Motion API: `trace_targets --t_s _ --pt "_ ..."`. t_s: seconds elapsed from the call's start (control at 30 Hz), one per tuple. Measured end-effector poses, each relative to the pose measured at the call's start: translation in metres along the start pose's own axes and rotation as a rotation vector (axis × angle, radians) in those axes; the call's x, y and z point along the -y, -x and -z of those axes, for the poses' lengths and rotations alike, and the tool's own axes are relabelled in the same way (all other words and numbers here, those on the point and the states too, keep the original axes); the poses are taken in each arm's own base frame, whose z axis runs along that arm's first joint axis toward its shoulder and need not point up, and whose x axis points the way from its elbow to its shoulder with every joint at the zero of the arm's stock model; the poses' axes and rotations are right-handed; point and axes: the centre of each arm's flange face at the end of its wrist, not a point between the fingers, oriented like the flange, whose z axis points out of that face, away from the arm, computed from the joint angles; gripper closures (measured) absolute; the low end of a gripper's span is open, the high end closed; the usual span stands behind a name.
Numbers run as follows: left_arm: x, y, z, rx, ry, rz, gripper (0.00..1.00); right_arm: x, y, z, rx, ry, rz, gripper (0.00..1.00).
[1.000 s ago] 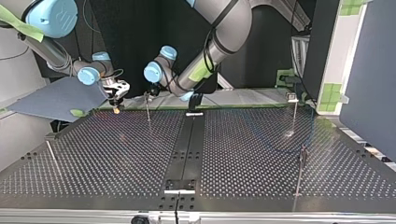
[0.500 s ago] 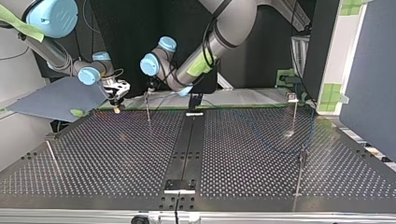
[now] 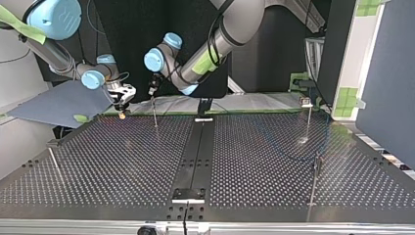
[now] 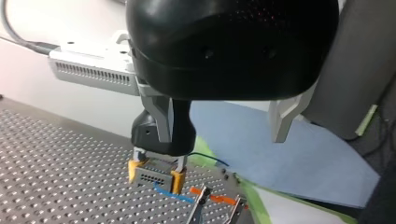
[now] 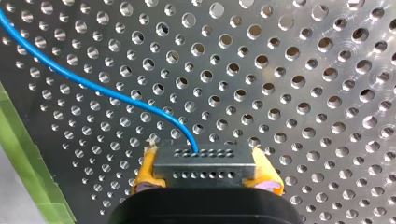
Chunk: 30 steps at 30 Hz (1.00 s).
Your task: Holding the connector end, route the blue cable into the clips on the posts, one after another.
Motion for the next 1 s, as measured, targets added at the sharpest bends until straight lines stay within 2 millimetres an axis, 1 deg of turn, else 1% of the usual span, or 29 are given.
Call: trace_targets --t_s 0.1,0.23,0.3,0.57,1.0 --pt "-0.003 -0.007 -0.004 0.019 0.013 0.034 0.01 0.0 0.0 0.0 0.0 0.0 0.0 1.0" --pt "-0.01 -0.024 -0.012 0.034 0.025 0.059 0.01 0.0 0.0 0.0 0.0 0.0 -0.002 1.0" --pt "-0.012 -0.027 -0.015 0.05 0.027 0.061 0.01 0.0 0.0 0.0 0.0 0.0 -0.003 1.0" --pt "-0.012 -0.025 -0.022 0.104 0.02 0.059 0.01 0.002 0.001 0.0 -0.001 -0.004 -0.013 1.0" --pt "-0.013 -0.024 -0.023 0.116 0.019 0.061 0.01 0.003 0.002 -0.001 -0.001 -0.006 -0.029 1.0"
